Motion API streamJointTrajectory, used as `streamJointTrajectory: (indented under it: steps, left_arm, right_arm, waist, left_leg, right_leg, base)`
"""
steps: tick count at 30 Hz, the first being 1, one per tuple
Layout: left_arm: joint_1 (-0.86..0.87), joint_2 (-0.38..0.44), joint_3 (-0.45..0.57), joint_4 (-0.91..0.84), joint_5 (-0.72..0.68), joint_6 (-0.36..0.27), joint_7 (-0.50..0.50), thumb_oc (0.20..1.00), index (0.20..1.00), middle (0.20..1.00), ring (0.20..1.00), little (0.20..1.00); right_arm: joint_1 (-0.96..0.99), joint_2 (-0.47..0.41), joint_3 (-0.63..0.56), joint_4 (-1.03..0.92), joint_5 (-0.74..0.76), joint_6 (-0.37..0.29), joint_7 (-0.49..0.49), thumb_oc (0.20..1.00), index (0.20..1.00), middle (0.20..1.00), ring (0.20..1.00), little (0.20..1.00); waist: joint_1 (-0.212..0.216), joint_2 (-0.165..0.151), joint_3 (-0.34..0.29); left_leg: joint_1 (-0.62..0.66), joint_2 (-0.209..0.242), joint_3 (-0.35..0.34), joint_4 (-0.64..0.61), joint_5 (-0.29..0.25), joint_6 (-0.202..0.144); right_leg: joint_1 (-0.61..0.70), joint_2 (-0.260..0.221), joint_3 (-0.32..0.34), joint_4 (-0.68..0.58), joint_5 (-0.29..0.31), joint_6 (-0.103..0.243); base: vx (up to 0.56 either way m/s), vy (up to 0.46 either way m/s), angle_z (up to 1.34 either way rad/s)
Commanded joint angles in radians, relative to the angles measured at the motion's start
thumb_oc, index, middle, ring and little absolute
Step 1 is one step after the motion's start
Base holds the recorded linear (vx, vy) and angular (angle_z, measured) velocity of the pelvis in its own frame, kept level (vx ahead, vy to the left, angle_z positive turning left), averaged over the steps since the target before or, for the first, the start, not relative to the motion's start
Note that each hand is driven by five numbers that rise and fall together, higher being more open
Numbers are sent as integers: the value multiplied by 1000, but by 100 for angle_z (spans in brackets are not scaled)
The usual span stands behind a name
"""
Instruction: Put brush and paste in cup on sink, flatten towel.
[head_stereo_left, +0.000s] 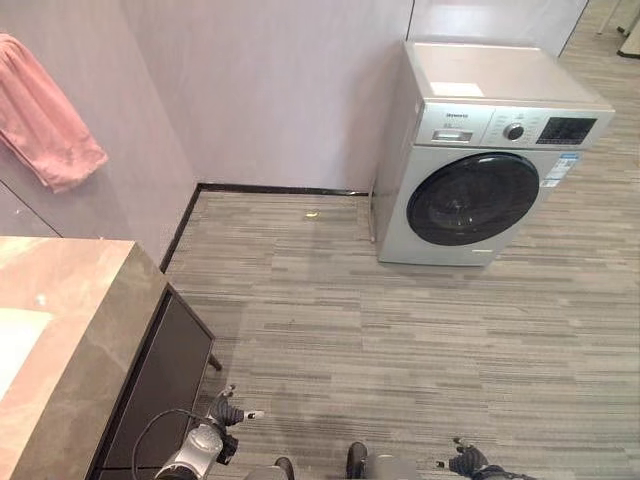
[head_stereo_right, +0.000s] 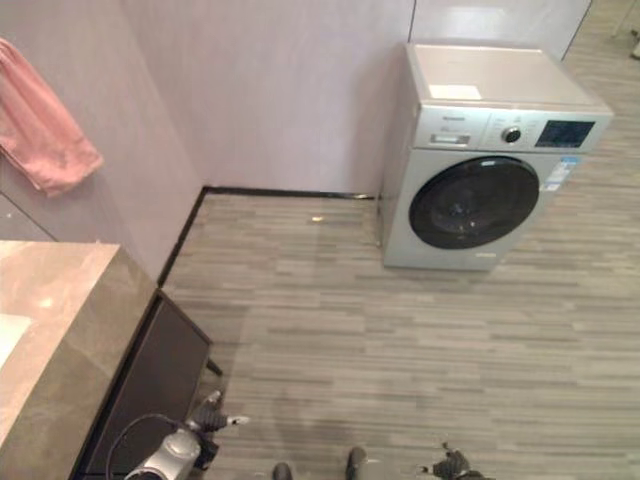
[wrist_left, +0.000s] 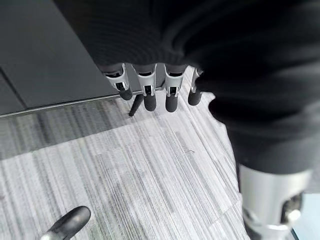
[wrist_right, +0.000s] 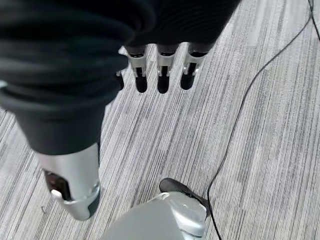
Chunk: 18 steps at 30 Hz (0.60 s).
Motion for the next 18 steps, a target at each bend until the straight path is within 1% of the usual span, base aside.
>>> streamJointTrajectory:
  steps: [1, 4, 6, 8, 12, 15, 16, 17, 18]
  left_arm:
    - [-27, -11, 5, -22, -31, -24, 1, 1000, 1000, 1000, 1000, 1000]
    - [-45, -16, -16, -21, -24, -23, -3, 1000, 1000, 1000, 1000, 1000]
    - [-51, -16, -22, -22, -23, -24, -2, 1000, 1000, 1000, 1000, 1000]
    - [-46, -3, -17, -89, -54, -41, -6, 1000, 1000, 1000, 1000, 1000]
    - [-6, 13, 18, -202, -150, -76, -6, 1000, 1000, 1000, 1000, 1000]
    - [18, 10, 5, -238, -154, -83, -13, 1000, 1000, 1000, 1000, 1000]
    - [28, 13, 2, -248, -151, -79, -14, 1000, 1000, 1000, 1000, 1000]
    - [36, 17, -2, -266, -142, -74, -20, 1000, 1000, 1000, 1000, 1000]
    - [50, 30, -12, -269, -111, -70, -25, 1000, 1000, 1000, 1000, 1000]
  right_arm:
    - [3, -36, 6, 1, 54, -18, -5, 1000, 1000, 1000, 1000, 1000]
    - [4, -38, 13, 15, 43, -14, -3, 1000, 1000, 1000, 1000, 1000]
    - [2, -36, 19, 23, 39, -12, 0, 1000, 1000, 1000, 1000, 1000]
    - [5, -29, 30, 10, 49, -18, 18, 1000, 1000, 1000, 1000, 1000]
    - [10, -16, 10, -25, 129, -42, 28, 1000, 1000, 1000, 1000, 1000]
    - [-6, -15, -20, -9, 178, -50, 22, 1000, 1000, 1000, 1000, 1000]
    - [-11, -16, -23, -25, 188, -51, 20, 1000, 1000, 1000, 1000, 1000]
    - [-10, -16, -24, -39, 190, -50, 19, 1000, 1000, 1000, 1000, 1000]
    - [1, -15, -13, -83, 169, -46, 15, 1000, 1000, 1000, 1000, 1000]
  waist:
    - [-5, -19, -8]
    - [-5, -23, -5]
    - [-5, -26, -5]
    - [1, -31, -5]
    - [9, -39, 0]
    - [13, -27, 3]
    - [13, -18, 8]
    - [11, -15, 14]
    - [-4, -10, 34]
  left_leg:
    - [-69, -61, -7, 139, -6, 32]
    - [-84, -58, -18, 166, -11, 28]
    - [-84, -59, -20, 161, -18, 31]
    - [-90, -65, -25, 161, -10, 28]
    - [-90, -72, -29, 141, 0, 25]
    - [-68, -85, -28, 89, 1, 31]
    - [-49, -92, -28, 59, 2, 39]
    - [-27, -102, -25, 36, -3, 50]
    - [7, -125, -26, 8, -15, 75]
  right_leg:
    - [86, -1, 6, -64, 57, 76]
    - [87, 4, 5, -52, 45, 74]
    - [85, 5, 6, -50, 43, 75]
    - [90, 5, 7, -62, 48, 78]
    - [104, 2, 11, -100, 61, 85]
    - [106, -9, 14, -103, 73, 103]
    - [84, -21, 18, -65, 88, 119]
    - [59, -35, 28, -14, 132, 142]
    - [1, -61, 67, 104, 254, 171]
  base:
    - [24, -41, 15]
    - [32, -30, 9]
    - [49, 4, 0]
    - [47, 27, 0]
    - [23, 46, 12]
    - [45, 142, 3]
    - [43, 200, 2]
    - [65, 294, 2]
    - [51, 223, 2]
